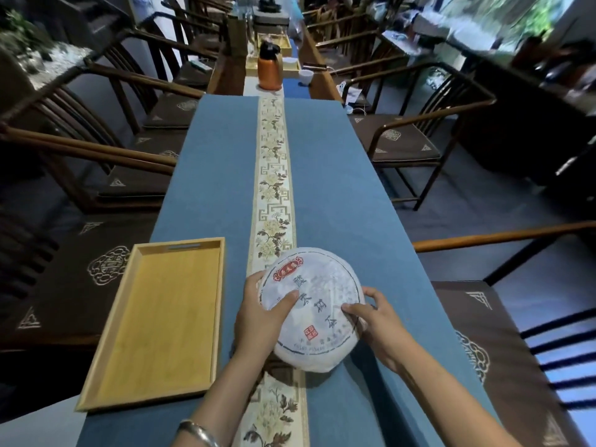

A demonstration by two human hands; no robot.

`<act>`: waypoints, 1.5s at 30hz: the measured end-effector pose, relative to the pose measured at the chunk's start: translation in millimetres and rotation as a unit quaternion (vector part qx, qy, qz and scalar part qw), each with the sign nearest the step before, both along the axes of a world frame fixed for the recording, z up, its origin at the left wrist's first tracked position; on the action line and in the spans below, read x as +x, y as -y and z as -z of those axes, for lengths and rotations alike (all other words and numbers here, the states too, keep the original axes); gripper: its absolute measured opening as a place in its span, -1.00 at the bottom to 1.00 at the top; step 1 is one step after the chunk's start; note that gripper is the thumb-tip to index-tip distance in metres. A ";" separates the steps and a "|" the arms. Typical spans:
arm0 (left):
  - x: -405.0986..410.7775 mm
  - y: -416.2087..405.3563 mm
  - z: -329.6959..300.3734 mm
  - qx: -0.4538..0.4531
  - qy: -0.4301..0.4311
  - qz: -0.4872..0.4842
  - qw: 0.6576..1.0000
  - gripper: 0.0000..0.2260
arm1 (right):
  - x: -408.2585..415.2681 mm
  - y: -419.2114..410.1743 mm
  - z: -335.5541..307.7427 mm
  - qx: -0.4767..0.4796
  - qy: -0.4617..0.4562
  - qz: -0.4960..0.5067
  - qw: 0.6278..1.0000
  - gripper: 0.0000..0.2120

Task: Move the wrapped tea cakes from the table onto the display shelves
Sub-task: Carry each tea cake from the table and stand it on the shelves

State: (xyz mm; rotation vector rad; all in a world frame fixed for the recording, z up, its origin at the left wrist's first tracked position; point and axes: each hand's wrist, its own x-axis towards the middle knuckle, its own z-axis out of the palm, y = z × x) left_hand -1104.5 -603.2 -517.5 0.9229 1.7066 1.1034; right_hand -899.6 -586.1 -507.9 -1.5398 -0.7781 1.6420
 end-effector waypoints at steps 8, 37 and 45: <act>66.7 33.0 -103.4 0.087 0.100 0.152 0.980 -0.50 | 69.0 88.7 -100.4 0.101 -0.094 0.079 0.987 -0.60; 577.1 498.4 -377.2 0.173 0.386 0.654 0.627 -0.35 | 419.7 683.7 -379.8 0.409 0.111 0.622 0.659 -0.58; 657.0 614.0 -417.4 0.123 0.436 0.746 0.488 -0.46 | 430.0 820.1 -423.1 0.374 0.223 0.688 0.581 -0.75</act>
